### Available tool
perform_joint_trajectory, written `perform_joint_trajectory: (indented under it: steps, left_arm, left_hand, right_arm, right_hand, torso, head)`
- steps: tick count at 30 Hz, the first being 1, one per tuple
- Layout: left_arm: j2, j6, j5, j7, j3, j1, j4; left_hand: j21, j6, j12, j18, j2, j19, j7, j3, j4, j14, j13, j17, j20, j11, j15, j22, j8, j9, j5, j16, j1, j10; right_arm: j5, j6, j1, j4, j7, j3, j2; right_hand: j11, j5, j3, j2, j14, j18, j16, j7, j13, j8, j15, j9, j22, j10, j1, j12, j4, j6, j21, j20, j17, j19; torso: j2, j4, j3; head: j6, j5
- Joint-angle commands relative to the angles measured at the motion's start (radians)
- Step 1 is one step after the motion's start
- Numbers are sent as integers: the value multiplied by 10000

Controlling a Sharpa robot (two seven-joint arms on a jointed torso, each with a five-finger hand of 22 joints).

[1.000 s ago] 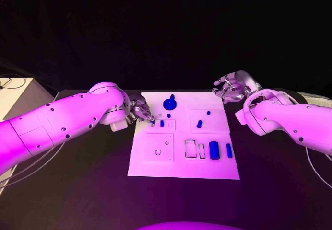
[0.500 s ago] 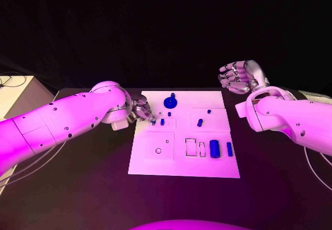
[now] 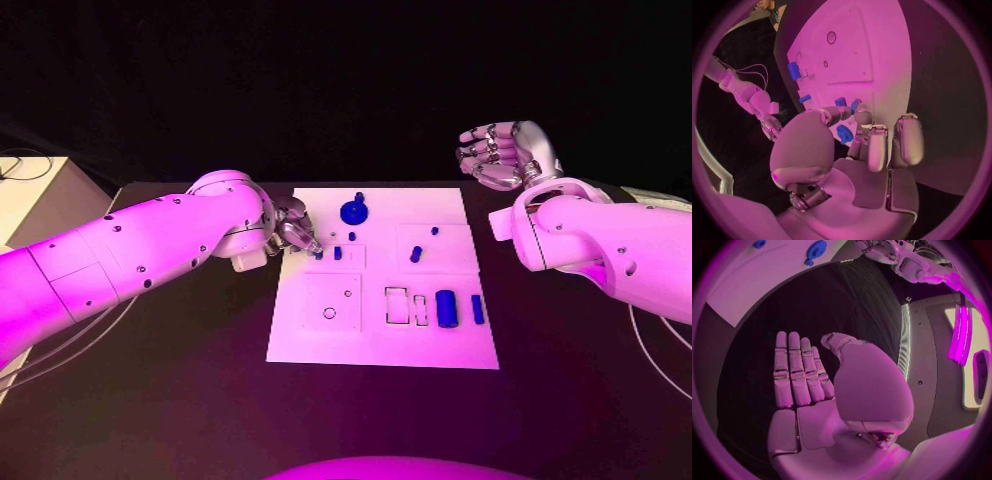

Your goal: Assemble the parts on the task board

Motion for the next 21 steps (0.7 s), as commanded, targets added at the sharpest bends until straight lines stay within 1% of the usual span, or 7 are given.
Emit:
perform_joint_trajectory:
  steps: [1, 9, 15, 21]
  left_arm:
    - [14, 145, -116, 43, 1, -6, 2]
    - [-17, 337, -115, 37, 1, -6, 16]
    - [-23, 491, -104, 37, -1, -7, 23]
    - [-16, 564, -101, 40, -3, -7, 22]
  left_hand:
    - [32, 74, 29, -83, 130, 66, 13, 1888, -1832, 855, -9, 2072, -12, -21, -94, 126, 49, 9, 33, 33, 2, 70]
    - [34, 77, 38, -84, 126, 66, 11, 1897, -1839, 862, 11, 2093, -15, -23, -94, 128, 53, 6, 35, 43, -6, 83]
    - [32, 80, 31, -83, 122, 62, 10, 1904, -1844, 861, -2, 2088, -18, -23, -95, 124, 55, 4, 35, 41, -12, 81]
    - [32, 80, 20, -83, 121, 63, 9, 1908, -1847, 863, -22, 2093, -19, -24, -94, 125, 56, 3, 35, 43, -14, 73]
  right_arm:
    - [276, 134, -6, -14, 372, -1, 8]
    - [289, 152, -19, -27, 356, -3, 15]
    - [290, 193, -25, -33, 305, -4, 18]
    - [291, 219, -28, -38, 268, -4, 22]
  right_hand:
    - [26, 24, 9, 17, -47, 45, -78, 83, -65, -50, 54, -16, -78, 22, -77, -72, -70, 21, -62, 19, -52, -62]
    - [37, 20, 1, 11, -48, 46, -139, 93, -143, -79, 68, -22, -181, 21, -104, -105, -81, 17, -62, 36, -117, -84]
    - [47, 18, -7, 7, -51, 47, -180, 103, -194, -104, 79, -29, -249, 14, -125, -127, -86, 4, -61, 48, -161, -97]
    - [56, 18, -13, 2, -54, 47, -209, 111, -229, -123, 87, -34, -299, 8, -138, -142, -91, -7, -61, 57, -192, -108]
  torso:
    - [5, -1, 2]
    - [-3, 2, 7]
    - [-7, 1, -1]
    - [-7, 2, -1]
  head:
    - [-29, 11]
    - [-75, 15]
    - [-89, 24]
    - [-106, 27]
